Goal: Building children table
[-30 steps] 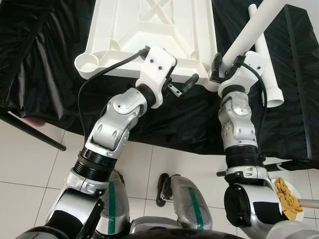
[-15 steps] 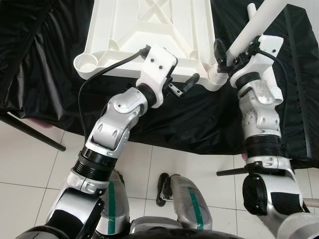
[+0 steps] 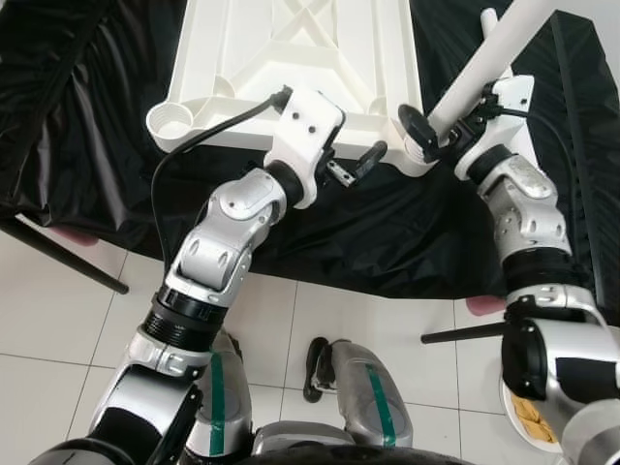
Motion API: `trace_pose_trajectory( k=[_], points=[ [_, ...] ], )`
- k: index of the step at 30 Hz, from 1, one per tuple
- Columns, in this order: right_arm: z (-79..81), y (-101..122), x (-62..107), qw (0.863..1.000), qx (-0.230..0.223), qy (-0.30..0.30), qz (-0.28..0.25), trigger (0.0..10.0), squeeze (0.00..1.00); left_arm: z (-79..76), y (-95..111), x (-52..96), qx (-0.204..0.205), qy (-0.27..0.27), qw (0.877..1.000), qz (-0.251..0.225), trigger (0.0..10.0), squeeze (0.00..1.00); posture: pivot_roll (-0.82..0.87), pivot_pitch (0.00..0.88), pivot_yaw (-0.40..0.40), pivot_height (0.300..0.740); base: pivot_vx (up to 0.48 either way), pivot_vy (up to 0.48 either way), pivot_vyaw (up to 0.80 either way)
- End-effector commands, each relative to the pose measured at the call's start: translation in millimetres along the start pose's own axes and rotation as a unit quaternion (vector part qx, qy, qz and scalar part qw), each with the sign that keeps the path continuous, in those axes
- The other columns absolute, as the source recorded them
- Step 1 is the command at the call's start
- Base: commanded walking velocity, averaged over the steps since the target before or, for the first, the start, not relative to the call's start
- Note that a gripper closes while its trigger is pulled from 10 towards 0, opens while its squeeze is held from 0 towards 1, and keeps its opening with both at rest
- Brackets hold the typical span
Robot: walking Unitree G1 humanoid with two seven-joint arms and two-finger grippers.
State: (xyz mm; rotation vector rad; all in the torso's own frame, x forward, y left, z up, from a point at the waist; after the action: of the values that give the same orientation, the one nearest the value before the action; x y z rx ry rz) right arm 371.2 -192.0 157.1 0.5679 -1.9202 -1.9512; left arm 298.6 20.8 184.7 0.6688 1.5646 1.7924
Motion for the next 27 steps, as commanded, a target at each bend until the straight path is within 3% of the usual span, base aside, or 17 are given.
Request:
trace_pose_trajectory(
  k=[1,3,4,18,19,20,21,22,23,27],
  points=[
    [-5.3,0.8,2.4,1.000,0.004,0.006,0.005,4.9,0.00,-4.8,4.4,-1.6,-0.005,-0.015,1.000,-0.004,10.0,0.00,0.11,0.041,-0.114,0.740,0.000,0.000,0.00],
    [-5.3,0.8,2.4,1.000,0.004,0.006,0.005,4.9,0.00,-4.8,4.4,-1.6,-0.005,-0.015,1.000,-0.004,10.0,0.00,0.11,0.041,-0.114,0.740,0.000,0.000,0.00],
    [-6.7,1.0,2.4,1.000,0.003,0.009,0.006,0.0,0.00,-5.4,4.1,-1.3,-0.006,-0.016,1.000,-0.004,10.0,0.00,0.11,0.041,-0.114,0.740,0.000,0.000,0.00],
    [-13.8,-2.9,6.4,1.000,-0.023,0.014,0.010,0.0,0.00,-6.8,2.7,-0.4,-0.009,-0.021,1.000,0.002,10.0,0.00,0.11,0.057,-0.115,0.740,0.000,0.000,0.00],
    [-14.3,-3.8,6.9,1.000,-0.026,0.009,0.009,4.8,0.00,-6.9,2.8,-0.3,-0.008,-0.021,1.000,0.002,10.0,0.00,0.11,0.057,-0.115,0.740,0.000,0.000,0.00],
    [-14.3,-3.8,6.9,1.000,-0.026,0.009,0.009,4.8,0.00,-6.9,2.8,-0.3,-0.008,-0.021,1.000,0.002,10.0,0.00,0.11,0.057,-0.115,0.740,0.000,0.000,0.00],
    [-14.2,-4.7,6.7,0.999,-0.031,-0.005,0.004,10.0,0.00,-6.9,2.7,-0.2,-0.008,-0.021,1.000,0.002,10.0,0.00,0.11,0.057,-0.115,0.740,0.000,0.000,0.00],
    [-14.2,-4.7,6.7,0.999,-0.031,-0.005,0.004,10.0,0.00,-6.9,2.7,-0.2,-0.008,-0.021,1.000,0.002,10.0,0.00,0.11,0.057,-0.115,0.740,0.000,0.000,0.00],
    [-14.2,-5.1,4.9,0.998,-0.040,-0.048,-0.011,10.0,0.00,-7.0,2.9,0.1,-0.007,-0.021,1.000,0.002,10.0,0.00,0.11,0.064,-0.118,0.740,0.000,0.000,0.00],
    [-14.2,-5.1,4.9,0.998,-0.040,-0.048,-0.011,10.0,0.00,-7.0,2.9,0.1,-0.007,-0.021,1.000,0.002,10.0,0.00,0.11,0.064,-0.118,0.740,0.000,0.000,0.00]
  ],
)
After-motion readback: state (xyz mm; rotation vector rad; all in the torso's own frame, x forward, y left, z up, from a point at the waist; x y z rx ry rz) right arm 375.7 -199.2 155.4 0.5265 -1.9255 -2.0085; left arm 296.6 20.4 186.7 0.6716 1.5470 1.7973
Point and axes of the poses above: a point about 5 cm out from each wrist's last joint towards the gripper, its own x axis pointing back from the gripper into the wrist, its own y axis along the axis of the wrist's last joint, z = x × y, the point moved 2 cm from there along -x, pointing out of the wrist towards the gripper, and after that the axes turned 3 degrees about -x, right-handed, at the moved point
